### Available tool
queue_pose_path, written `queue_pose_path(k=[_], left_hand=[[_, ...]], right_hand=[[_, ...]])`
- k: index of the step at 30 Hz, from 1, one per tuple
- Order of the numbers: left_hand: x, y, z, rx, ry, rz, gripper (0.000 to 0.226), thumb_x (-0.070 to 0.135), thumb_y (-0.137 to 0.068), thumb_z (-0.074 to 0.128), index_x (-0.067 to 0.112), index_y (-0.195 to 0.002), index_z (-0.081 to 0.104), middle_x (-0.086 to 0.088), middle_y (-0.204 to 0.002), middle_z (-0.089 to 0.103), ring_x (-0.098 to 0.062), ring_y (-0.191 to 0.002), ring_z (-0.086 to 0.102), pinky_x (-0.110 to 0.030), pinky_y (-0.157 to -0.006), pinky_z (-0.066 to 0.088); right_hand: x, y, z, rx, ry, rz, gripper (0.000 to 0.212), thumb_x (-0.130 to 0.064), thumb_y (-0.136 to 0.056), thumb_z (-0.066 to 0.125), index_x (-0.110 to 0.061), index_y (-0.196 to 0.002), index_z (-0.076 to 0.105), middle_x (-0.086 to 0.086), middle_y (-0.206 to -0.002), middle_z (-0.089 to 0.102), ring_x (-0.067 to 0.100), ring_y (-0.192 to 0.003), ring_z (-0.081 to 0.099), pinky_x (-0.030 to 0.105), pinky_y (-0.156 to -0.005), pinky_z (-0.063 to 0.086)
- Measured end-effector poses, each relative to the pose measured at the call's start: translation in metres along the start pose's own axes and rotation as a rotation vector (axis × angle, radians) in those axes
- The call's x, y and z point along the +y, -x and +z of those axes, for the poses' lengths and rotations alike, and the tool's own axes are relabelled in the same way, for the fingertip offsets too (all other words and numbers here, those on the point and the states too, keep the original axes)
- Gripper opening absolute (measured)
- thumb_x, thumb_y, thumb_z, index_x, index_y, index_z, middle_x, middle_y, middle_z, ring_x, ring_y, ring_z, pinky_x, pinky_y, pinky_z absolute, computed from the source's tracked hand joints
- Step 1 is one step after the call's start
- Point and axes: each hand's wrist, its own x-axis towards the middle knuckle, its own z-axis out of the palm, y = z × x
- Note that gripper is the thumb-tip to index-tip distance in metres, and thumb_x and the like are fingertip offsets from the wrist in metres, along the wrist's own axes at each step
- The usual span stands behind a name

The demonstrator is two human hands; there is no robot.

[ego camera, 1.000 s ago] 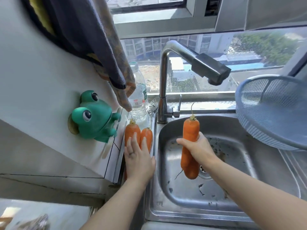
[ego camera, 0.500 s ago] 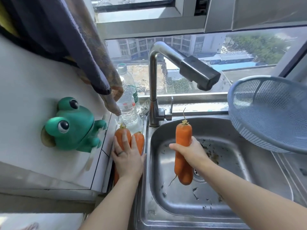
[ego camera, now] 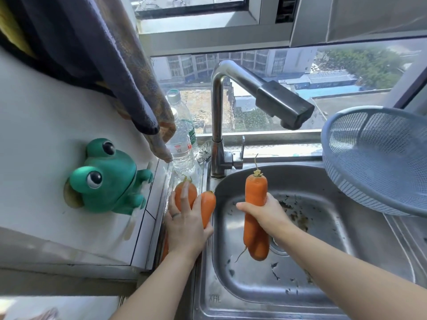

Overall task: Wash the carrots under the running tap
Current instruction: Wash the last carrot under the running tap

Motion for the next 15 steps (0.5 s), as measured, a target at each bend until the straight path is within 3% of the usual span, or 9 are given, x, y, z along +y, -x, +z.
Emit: queue_pose_path(k=[2,7,15], left_hand=[[0.0,0.003,0.001,-0.05,0.033,-0.001,0.078,0.05,-0.062,0.074,0.026,-0.133,0.052,-0.005,-0.153,0.01,-0.041,-0.138,0.022,-0.053,-0.102,0.04],[-0.001,0.002,-0.003,-0.236,0.022,-0.054,0.092,0.067,-0.075,0.053,0.033,-0.15,0.012,-0.005,-0.155,-0.015,-0.036,-0.144,0.0,-0.043,-0.109,0.036],[0.007,-0.004,-0.016,-0.306,0.126,-0.158,0.084,0.053,-0.077,0.063,0.038,-0.147,0.018,-0.002,-0.154,-0.017,-0.04,-0.136,0.021,-0.046,-0.1,0.042]], right_hand=[[0.0,0.0,0.001,-0.001,0.009,0.0,0.038,-0.031,-0.075,0.078,-0.016,-0.103,0.057,-0.002,-0.088,0.065,0.012,-0.082,0.062,0.028,-0.071,0.044],[-0.001,0.0,0.003,-0.001,0.012,-0.01,0.038,-0.028,-0.076,0.078,-0.014,-0.104,0.057,-0.001,-0.087,0.064,0.01,-0.078,0.061,0.024,-0.065,0.042],[0.006,0.003,-0.008,0.02,-0.003,0.013,0.039,-0.028,-0.075,0.078,-0.015,-0.104,0.056,0.0,-0.089,0.063,0.012,-0.078,0.06,0.025,-0.064,0.041]])
